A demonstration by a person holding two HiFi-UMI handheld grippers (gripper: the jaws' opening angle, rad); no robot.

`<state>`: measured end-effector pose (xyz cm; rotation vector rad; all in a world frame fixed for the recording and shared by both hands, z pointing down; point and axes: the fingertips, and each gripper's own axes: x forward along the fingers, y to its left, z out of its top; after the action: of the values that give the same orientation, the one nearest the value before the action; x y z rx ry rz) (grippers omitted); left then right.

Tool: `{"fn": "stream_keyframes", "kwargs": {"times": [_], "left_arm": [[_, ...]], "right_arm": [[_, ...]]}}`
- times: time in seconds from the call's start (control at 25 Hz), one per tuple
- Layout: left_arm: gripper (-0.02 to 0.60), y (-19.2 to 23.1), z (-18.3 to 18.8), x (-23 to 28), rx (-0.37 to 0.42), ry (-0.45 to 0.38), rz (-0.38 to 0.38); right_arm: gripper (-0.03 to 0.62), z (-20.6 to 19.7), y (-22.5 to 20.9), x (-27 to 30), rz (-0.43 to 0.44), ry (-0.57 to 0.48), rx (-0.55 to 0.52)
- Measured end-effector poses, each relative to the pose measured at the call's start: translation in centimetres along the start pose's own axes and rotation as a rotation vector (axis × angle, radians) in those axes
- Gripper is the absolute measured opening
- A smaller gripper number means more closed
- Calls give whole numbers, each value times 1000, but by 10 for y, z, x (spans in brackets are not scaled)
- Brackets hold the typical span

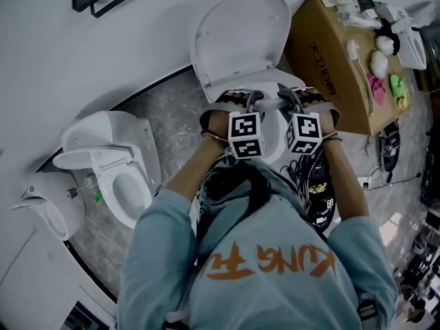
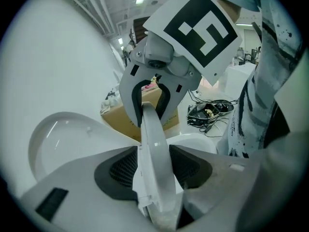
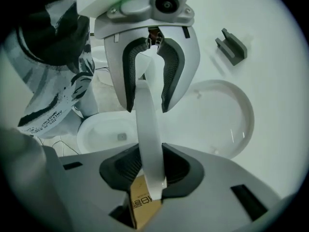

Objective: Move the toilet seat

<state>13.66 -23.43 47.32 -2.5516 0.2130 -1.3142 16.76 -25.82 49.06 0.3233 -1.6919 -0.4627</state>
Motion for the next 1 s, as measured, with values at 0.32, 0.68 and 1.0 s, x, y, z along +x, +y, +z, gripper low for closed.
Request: {"fn": "stream_keyframes", "kwargs": {"times": [0.32,0.68,1.0], "left_arm": [[114,59,-12,-11,-43,26,171],[95,122,-35,-12,-62,73,333],[114,172,-55,-7,-200,120,439]], "right_arm": [[94,10,-67,3,-101,2,27],[83,20,-123,10,-220,11,51],[81,28,-172,36,-348,13,94]]}}
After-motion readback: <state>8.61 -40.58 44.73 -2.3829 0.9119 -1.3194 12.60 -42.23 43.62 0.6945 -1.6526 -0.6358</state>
